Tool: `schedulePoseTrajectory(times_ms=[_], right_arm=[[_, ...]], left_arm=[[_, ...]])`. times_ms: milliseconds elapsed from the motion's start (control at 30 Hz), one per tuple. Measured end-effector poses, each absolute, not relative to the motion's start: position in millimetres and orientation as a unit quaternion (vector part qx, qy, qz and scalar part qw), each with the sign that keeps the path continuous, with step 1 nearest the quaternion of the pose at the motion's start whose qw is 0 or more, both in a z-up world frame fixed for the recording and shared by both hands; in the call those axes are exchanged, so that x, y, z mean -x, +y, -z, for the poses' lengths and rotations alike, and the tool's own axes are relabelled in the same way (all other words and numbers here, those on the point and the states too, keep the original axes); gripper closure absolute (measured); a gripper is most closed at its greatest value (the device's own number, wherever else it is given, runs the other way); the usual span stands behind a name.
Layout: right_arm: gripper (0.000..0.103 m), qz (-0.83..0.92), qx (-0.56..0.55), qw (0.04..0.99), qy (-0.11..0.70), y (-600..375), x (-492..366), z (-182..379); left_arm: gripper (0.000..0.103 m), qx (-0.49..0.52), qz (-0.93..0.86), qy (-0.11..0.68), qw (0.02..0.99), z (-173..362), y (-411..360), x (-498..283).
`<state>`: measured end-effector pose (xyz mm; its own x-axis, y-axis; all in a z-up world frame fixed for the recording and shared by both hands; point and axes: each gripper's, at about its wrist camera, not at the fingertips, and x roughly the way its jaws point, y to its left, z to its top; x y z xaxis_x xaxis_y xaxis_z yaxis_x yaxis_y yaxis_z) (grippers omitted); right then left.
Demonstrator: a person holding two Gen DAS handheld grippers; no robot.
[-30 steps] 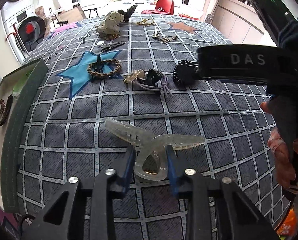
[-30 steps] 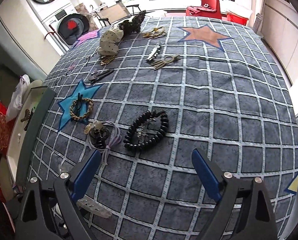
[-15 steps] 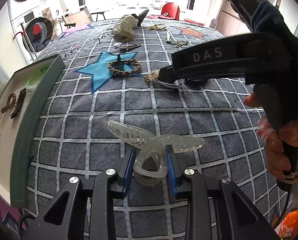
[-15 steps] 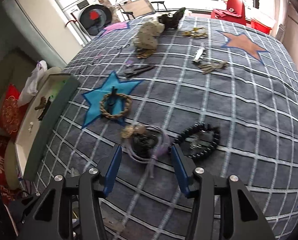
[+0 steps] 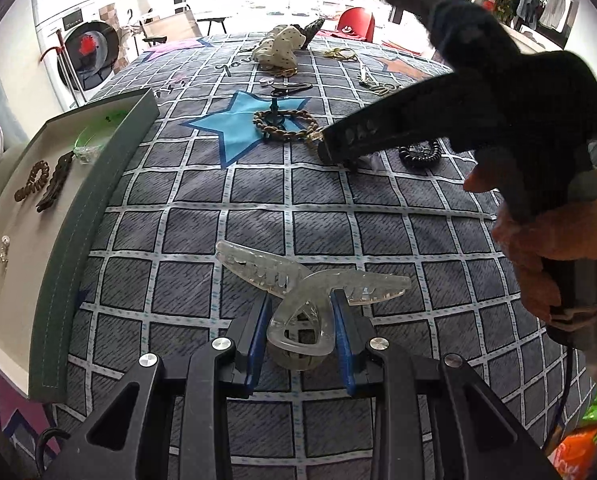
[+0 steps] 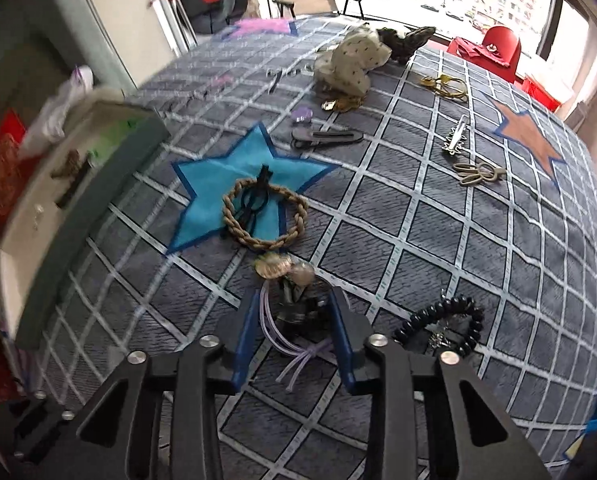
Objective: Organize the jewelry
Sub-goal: 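Grasp the purple hair tie with the right tool while the left tool holds the claw clip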
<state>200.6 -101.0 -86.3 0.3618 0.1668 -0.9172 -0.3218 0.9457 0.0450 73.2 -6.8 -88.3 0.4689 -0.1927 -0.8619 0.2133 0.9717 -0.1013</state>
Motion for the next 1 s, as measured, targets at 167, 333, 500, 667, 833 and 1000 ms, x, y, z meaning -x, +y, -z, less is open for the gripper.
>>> schedulePoseTrajectory(times_ms=[167,333,500,667,833,1000], right_arm=[[0.072,-0.154,0.063,0.822,0.544,-101,-200,82],[0.064,-0.173,0.033,0.833,0.524,-102,-204,63],[0.049,-0.179,0.044,0.835,0.518,-88,-216,60],[0.049,-0.171,-0.027,0.823,0.541,-114,-222,70],[0.049,-0.184,0.006,0.823,0.537,-118,-197,72],[0.052,-0.197,0.048,0.83,0.519,-109,-179,70]], left_arm=[[0.071,0.0,0.119,0.501,0.857,89,-1,-74],[0.071,0.006,0.12,0.501,0.857,90,4,-74],[0.071,0.01,0.12,0.502,0.856,91,6,-74],[0.071,0.015,0.123,0.503,0.856,92,7,-74],[0.071,0.016,0.124,0.501,0.857,92,9,-74],[0.071,0.014,0.123,0.5,0.857,92,9,-73]])
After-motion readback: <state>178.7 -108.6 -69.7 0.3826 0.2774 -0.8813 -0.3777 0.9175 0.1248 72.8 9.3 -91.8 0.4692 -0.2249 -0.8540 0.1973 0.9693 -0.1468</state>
